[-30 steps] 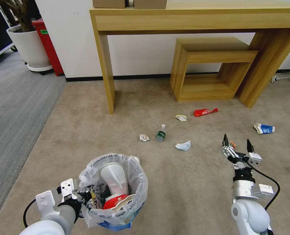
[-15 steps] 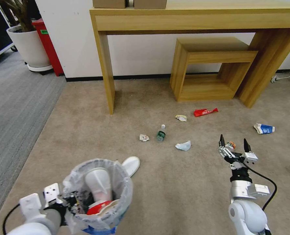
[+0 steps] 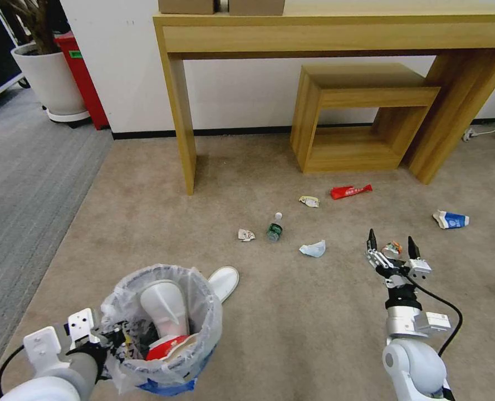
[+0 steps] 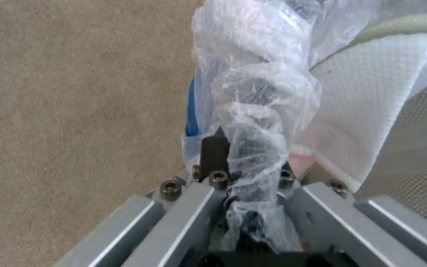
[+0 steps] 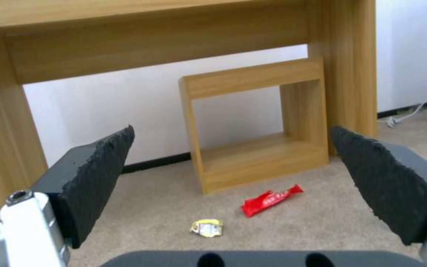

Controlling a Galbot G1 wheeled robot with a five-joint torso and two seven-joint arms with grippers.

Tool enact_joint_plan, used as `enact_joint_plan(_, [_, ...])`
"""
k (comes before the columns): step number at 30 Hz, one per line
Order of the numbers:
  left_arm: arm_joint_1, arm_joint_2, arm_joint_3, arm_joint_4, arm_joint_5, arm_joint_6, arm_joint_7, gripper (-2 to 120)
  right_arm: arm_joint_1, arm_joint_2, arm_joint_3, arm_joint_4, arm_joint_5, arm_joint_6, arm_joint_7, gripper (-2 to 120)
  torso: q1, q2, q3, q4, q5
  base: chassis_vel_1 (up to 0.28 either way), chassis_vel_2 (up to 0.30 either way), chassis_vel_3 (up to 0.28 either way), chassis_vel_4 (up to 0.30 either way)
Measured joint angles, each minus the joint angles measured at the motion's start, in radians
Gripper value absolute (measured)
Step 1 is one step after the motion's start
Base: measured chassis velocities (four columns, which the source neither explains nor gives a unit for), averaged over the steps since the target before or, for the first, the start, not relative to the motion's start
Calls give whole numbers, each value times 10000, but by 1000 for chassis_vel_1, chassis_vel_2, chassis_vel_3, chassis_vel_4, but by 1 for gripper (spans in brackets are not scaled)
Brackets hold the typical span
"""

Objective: Pick up the trash bin and place the garbage on the floor into it.

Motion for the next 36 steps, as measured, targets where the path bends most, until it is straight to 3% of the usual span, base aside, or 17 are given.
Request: enact_joint_plan(36, [-1143, -202, 1148, 837, 680, -223, 783, 0, 197, 41, 58, -463, 43, 295, -34, 100, 0, 0, 0, 1, 0, 0, 0, 0, 0])
